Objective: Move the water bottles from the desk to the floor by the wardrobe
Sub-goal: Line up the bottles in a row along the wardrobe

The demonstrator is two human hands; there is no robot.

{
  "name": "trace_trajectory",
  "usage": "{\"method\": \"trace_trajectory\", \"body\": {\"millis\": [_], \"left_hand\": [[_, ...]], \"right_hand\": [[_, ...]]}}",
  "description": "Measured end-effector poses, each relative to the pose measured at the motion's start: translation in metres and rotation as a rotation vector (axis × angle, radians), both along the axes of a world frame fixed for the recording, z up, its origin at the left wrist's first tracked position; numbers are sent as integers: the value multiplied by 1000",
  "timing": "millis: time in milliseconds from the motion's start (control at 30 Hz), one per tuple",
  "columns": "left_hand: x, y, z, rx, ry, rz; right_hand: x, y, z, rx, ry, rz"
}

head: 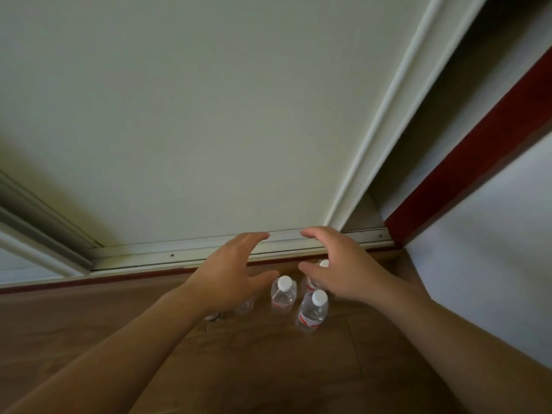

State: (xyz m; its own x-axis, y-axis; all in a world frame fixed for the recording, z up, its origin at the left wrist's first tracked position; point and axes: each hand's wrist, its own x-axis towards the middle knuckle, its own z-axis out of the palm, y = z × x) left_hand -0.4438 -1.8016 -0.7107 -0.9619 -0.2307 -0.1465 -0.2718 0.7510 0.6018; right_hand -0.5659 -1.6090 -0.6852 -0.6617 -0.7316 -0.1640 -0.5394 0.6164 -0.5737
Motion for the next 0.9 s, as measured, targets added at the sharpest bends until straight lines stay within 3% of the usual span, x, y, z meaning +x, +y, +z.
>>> {"method": "trace_trajectory", "body": {"millis": [400,900], "left_hand": [[-76,87,-70,-27,15,-150],[-130,97,-113,-182,-64,-317]], "right_hand": [[-63,103,-80,-13,8,-154],[-104,114,-129,190,64,-13]]}}
